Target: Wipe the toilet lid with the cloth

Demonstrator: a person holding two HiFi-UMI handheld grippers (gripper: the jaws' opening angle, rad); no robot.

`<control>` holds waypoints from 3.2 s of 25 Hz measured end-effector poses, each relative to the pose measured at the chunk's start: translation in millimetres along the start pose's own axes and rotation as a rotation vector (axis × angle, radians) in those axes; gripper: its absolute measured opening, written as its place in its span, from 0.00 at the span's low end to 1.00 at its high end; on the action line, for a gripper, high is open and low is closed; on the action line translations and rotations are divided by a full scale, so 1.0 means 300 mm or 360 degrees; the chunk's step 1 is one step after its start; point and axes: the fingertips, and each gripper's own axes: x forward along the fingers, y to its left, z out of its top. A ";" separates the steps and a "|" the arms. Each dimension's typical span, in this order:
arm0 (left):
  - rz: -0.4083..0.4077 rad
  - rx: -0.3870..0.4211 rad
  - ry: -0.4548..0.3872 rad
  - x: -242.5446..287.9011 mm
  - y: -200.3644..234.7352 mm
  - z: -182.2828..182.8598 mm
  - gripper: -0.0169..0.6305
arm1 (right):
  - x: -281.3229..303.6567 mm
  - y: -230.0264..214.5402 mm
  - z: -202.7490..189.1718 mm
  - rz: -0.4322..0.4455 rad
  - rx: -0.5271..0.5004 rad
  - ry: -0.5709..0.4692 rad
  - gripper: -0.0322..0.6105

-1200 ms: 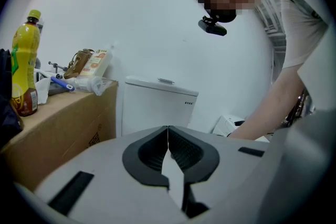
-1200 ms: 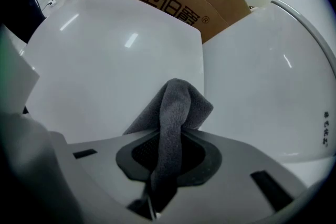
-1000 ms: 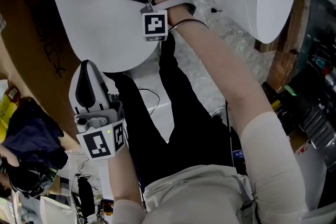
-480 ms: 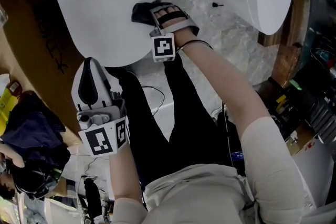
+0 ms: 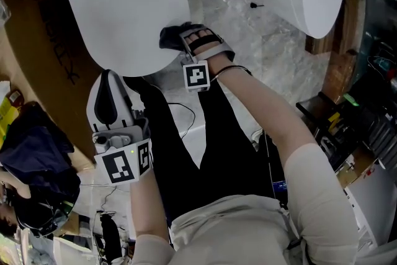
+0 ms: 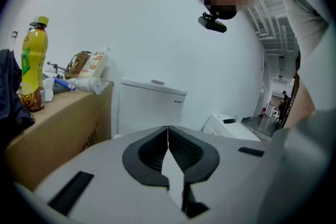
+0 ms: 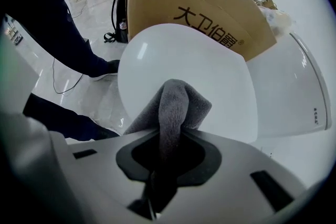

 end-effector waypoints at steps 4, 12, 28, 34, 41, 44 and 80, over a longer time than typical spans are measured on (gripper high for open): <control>-0.0005 0.0000 -0.0004 -0.012 -0.012 0.000 0.05 | -0.022 0.071 0.008 0.0097 0.0021 0.0002 0.16; 0.0012 0.0008 0.0001 -0.030 0.006 0.003 0.05 | -0.045 0.077 -0.001 0.0444 0.0167 0.0086 0.16; 0.0139 -0.0041 0.0013 -0.016 0.129 0.017 0.05 | 0.082 -0.712 0.112 -0.0053 -0.0137 -0.0029 0.16; 0.0197 -0.0073 0.0033 0.004 0.160 0.017 0.05 | 0.184 -0.873 0.145 -0.0216 -0.0246 -0.0023 0.16; 0.0238 -0.0082 0.0041 0.009 0.187 0.016 0.05 | 0.327 -0.910 0.135 -0.0243 -0.0325 0.0054 0.16; 0.0259 -0.0095 0.0042 0.009 0.206 0.006 0.05 | 0.344 -0.909 0.125 -0.0275 -0.0326 0.0069 0.16; 0.0080 -0.0035 0.0013 -0.097 0.138 -0.028 0.05 | 0.044 -0.018 0.216 0.0152 -0.0266 0.0001 0.16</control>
